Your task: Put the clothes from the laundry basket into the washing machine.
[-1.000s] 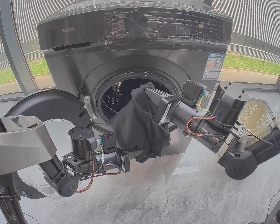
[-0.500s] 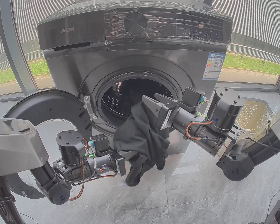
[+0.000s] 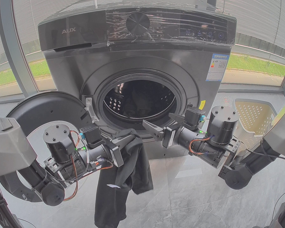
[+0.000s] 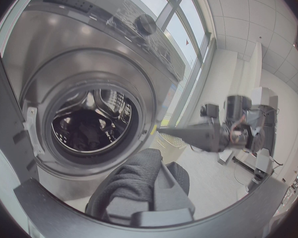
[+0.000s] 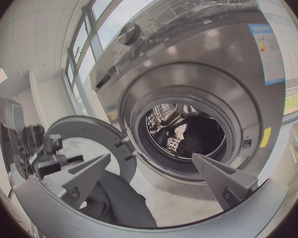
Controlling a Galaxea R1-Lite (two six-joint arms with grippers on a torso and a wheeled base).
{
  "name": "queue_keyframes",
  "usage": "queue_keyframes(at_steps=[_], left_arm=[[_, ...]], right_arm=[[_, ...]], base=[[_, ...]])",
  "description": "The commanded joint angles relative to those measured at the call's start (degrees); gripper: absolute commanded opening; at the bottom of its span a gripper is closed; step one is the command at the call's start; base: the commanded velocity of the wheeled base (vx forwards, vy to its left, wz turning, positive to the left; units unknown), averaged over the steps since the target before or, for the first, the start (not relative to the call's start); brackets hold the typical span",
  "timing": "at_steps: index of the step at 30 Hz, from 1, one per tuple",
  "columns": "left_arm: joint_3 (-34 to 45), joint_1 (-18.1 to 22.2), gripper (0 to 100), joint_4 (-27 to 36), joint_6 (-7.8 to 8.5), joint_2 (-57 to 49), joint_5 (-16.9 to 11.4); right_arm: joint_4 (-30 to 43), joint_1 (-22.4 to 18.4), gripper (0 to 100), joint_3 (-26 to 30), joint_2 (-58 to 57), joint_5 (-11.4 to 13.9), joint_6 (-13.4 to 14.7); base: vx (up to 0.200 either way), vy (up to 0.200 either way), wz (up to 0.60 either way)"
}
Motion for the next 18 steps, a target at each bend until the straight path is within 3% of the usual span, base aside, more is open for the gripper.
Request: queue_keyframes(at_steps=[1, 4, 12, 18], left_arm=[[-3.43, 0.74, 0, -0.03, -0.13, -0.12, 2.29], [-4.22, 1.26, 0, -0.03, -0.04, -0.20, 3.79], [-5.01, 1.26, 0, -0.03, 0.05, -0.73, 3.96], [-6.60, 1.26, 0, -0.03, -0.04, -0.56, 4.05]], right_arm=[[0.22, -1.49, 100, 3.35, 1.82, 0.00, -1.08], [0.22, -1.66, 100, 5.81, 2.61, 0.00, -2.22], [0.22, -2.46, 100, 7.39, 5.77, -0.08, -3.02], [0.31, -3.25, 100, 7.22, 8.59, -2.46, -4.51]], base=[[0.000, 0.000, 0.00], [0.000, 0.000, 0.00], [0.000, 0.000, 0.00], [0.000, 0.000, 0.00]])
